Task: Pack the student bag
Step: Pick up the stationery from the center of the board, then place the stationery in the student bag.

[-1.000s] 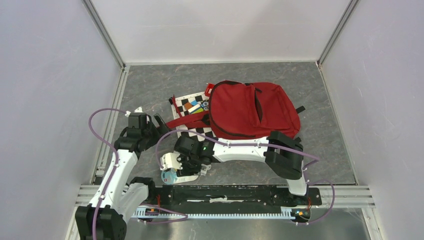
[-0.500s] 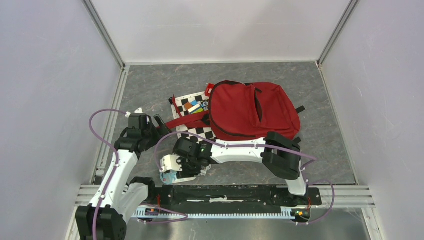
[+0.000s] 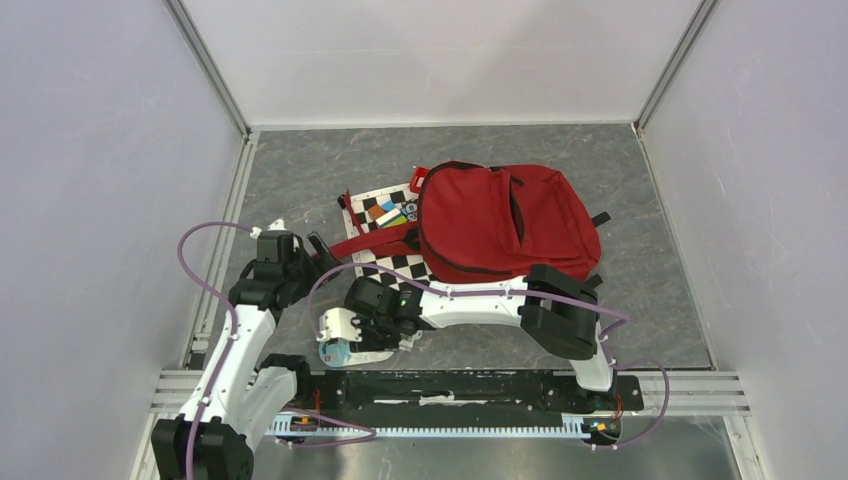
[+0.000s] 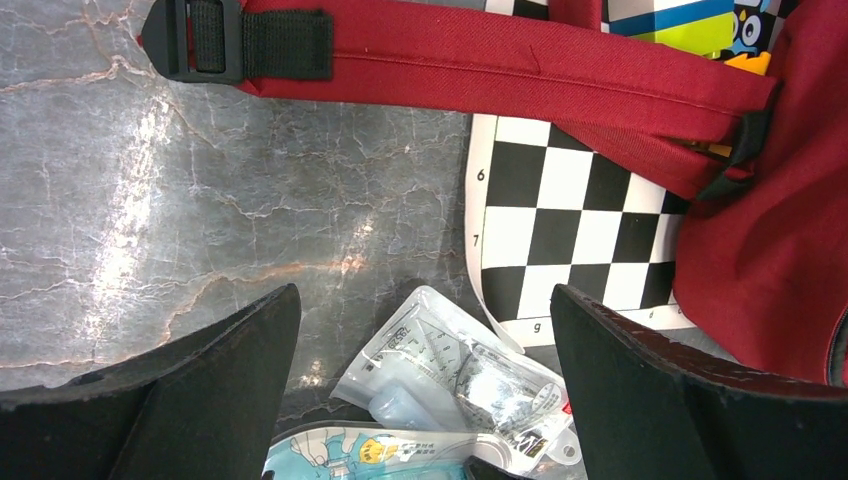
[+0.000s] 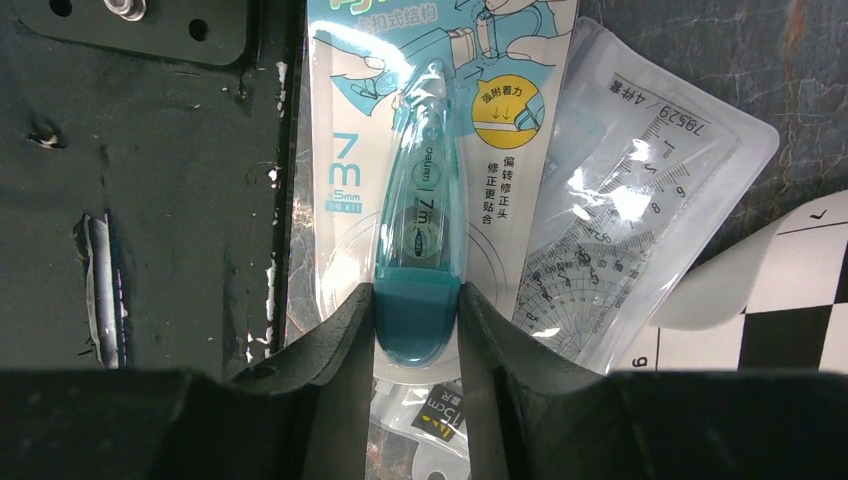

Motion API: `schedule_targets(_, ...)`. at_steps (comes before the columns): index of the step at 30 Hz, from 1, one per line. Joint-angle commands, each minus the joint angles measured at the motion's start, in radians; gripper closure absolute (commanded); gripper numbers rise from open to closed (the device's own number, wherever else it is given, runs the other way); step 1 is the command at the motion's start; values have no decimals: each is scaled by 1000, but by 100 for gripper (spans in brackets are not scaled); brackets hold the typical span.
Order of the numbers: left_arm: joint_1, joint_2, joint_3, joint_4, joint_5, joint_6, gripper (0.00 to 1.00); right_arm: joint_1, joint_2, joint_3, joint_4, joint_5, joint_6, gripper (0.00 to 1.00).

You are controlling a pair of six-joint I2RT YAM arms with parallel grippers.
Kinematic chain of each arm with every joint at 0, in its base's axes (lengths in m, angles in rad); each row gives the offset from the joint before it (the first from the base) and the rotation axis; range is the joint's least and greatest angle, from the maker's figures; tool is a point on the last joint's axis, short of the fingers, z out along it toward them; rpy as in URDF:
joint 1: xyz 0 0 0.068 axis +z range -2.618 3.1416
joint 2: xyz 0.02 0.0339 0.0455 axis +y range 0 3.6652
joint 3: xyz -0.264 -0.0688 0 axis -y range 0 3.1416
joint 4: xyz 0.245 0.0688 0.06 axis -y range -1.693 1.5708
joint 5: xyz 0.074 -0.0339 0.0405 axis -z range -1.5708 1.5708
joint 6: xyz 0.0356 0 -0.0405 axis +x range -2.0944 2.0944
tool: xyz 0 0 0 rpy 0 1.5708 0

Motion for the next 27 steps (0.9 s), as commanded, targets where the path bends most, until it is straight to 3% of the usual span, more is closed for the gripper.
schedule_targets(1,6,-15,-9,31,-1,-26,0,4,40,7,15,49,22,71)
schedule_targets(6,6,-21,11,20,-10,-26,0,3,-2,7,9,69,23,85)
schedule_targets(13,5,-19,130,-15,-26,43,0,-17,-125,4,-8,166,32,95)
schedule_targets(20,6,54,293,1,55,79,0,-145,-243,4,-25,139,135,98)
schedule_targets(27,4,112,409,173,256,109,0,-321,-321,31,-76,163,242,100)
